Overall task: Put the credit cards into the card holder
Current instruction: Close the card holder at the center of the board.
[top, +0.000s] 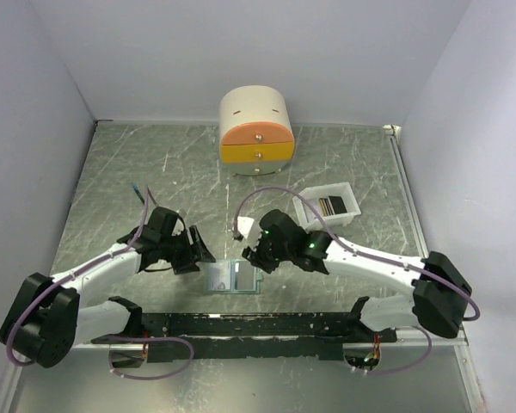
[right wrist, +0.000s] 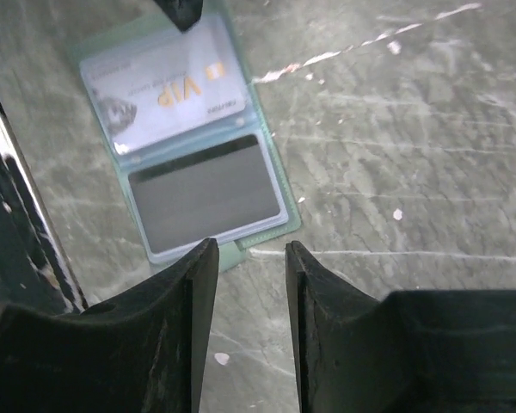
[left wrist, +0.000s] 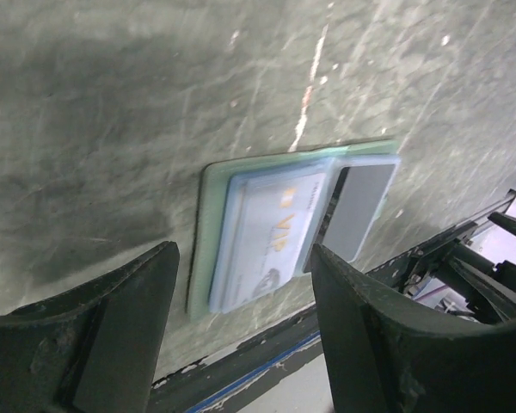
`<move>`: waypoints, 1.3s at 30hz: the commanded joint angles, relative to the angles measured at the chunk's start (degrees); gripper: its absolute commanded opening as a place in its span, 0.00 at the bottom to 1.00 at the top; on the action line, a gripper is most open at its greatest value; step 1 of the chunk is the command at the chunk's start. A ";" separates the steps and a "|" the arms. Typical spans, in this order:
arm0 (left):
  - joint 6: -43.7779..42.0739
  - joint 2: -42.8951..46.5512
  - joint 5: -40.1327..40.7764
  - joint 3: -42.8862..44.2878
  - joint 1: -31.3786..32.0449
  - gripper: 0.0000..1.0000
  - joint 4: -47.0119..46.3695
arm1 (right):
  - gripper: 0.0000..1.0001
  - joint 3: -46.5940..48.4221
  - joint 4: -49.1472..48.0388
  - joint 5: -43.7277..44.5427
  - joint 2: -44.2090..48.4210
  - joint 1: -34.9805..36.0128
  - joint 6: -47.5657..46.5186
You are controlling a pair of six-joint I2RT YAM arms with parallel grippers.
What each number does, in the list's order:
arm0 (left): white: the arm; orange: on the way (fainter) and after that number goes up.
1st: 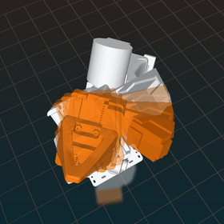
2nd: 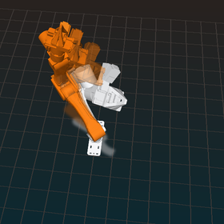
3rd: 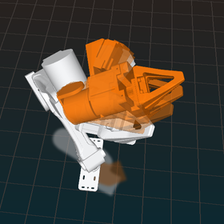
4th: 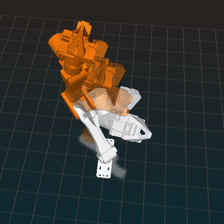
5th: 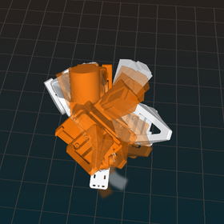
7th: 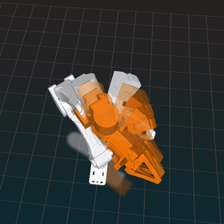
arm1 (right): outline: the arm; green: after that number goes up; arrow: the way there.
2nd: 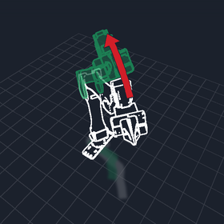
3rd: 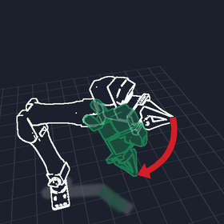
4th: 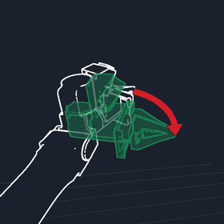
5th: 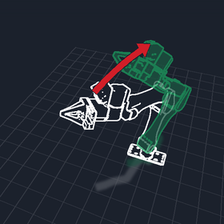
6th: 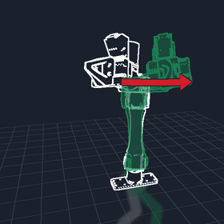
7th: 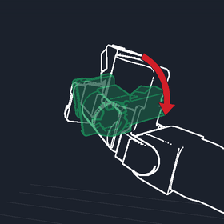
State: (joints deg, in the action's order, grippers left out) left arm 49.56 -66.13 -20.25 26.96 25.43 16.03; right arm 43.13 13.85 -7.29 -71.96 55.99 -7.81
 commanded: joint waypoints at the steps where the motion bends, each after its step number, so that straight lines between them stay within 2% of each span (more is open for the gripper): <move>1: -1.17 -0.07 -1.85 -2.56 -0.56 0.75 -1.78 | 0.38 1.63 9.41 -3.24 -5.72 0.48 -13.92; 4: -1.42 -1.25 -3.20 -4.45 -1.63 0.76 -4.20 | 0.39 -0.41 8.66 -1.28 -8.44 0.59 -16.14; 11: -0.74 -4.71 -10.55 -8.42 -5.05 0.71 -12.47 | 0.40 -0.19 6.48 -1.90 -11.09 0.88 -16.84; 24: -2.17 -4.47 -10.31 -8.12 -6.66 0.72 -10.63 | 0.41 -1.79 -1.20 0.25 -15.49 5.78 -14.05; 26: -2.27 -4.62 -9.91 -7.99 -6.71 0.72 -10.48 | 0.36 -2.14 -2.29 1.69 -15.41 5.91 -13.47; 30: -2.03 -4.54 -9.45 -7.53 -6.78 0.73 -9.77 | 0.04 -3.25 -5.66 2.43 -13.81 5.89 -12.83; 31: -2.01 -4.34 -9.05 -7.14 -6.79 0.74 -9.09 | 0.01 -3.62 -6.73 2.22 -13.04 5.91 -12.38; 35: -2.72 -2.45 -6.53 -4.72 -7.03 0.78 -5.35 | 0.00 -5.93 -12.62 4.33 -9.02 5.94 -9.62; 39: -3.43 -0.59 -3.80 -2.74 -8.42 0.79 -2.03 | 0.00 -7.38 -18.50 6.37 -5.46 5.84 -1.90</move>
State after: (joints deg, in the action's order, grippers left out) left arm 48.18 -68.42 -28.82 22.00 18.65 8.82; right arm 36.58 5.17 -3.57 -81.14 61.63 -17.10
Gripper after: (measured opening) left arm 0.784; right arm 0.018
